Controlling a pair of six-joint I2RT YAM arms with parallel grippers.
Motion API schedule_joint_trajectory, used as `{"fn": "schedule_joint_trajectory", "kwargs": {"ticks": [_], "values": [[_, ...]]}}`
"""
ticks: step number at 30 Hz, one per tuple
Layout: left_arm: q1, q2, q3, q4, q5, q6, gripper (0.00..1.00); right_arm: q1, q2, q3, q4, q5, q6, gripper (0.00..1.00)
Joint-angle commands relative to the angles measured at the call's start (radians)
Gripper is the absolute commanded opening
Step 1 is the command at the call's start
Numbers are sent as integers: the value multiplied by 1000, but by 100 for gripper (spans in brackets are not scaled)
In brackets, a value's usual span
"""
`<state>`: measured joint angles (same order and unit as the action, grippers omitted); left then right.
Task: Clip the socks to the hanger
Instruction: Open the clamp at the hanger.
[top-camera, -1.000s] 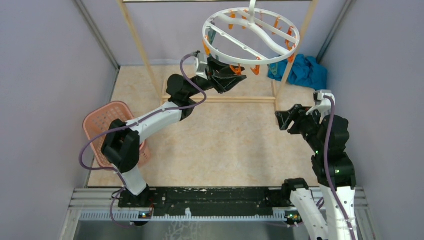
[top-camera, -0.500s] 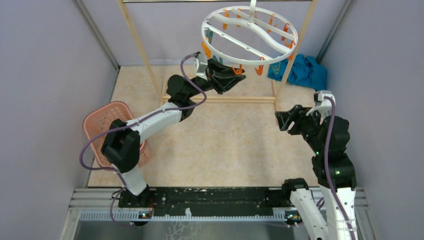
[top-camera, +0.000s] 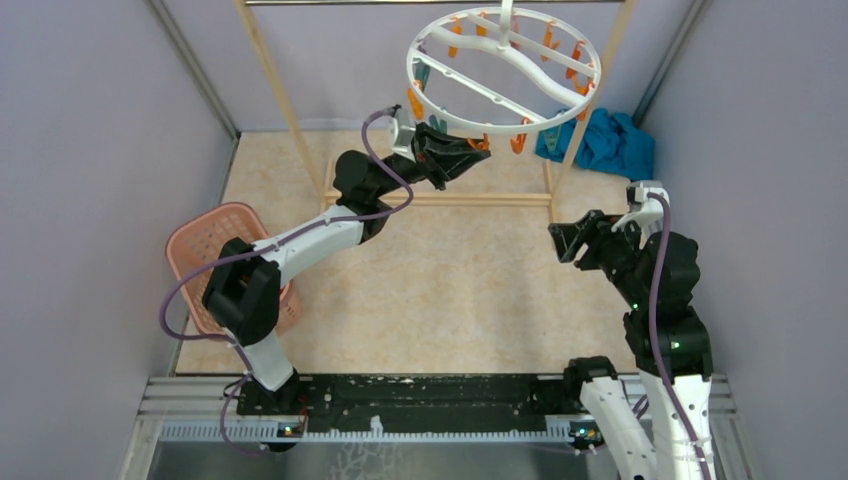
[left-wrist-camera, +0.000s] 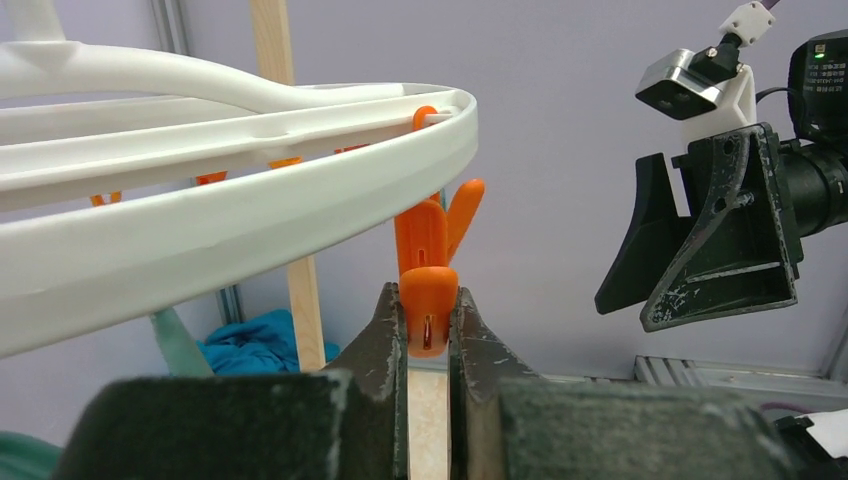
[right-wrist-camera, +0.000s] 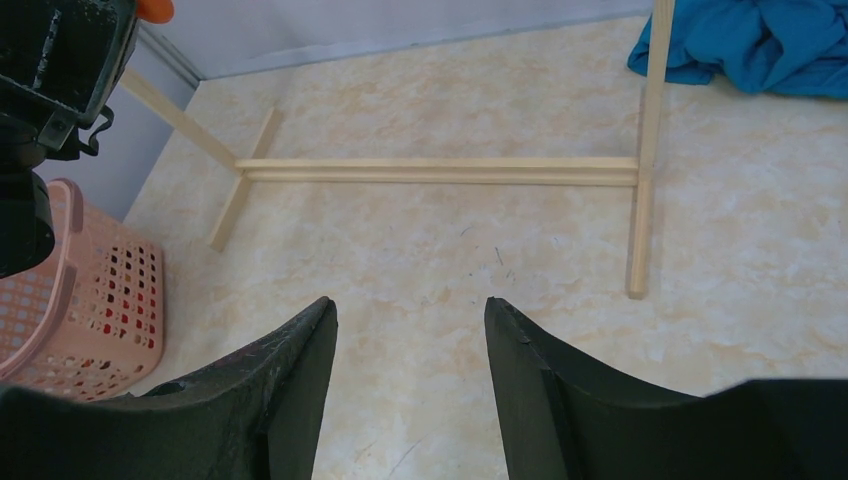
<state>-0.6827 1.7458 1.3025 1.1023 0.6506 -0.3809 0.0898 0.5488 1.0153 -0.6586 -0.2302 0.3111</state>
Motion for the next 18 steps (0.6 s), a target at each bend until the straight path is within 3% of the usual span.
{"fn": "schedule_joint_trajectory", "kwargs": {"ticks": [1, 7, 18], "values": [[3, -13, -4, 24, 15, 1, 2, 10, -2, 12, 56, -17, 8, 56], [2, -52, -8, -127, -20, 30, 0, 10, 68, 85, 107, -134, 24, 54], [0, -154, -14, -449, -61, 93, 0, 42, 291, 365, 131, -192, 33, 55]]}}
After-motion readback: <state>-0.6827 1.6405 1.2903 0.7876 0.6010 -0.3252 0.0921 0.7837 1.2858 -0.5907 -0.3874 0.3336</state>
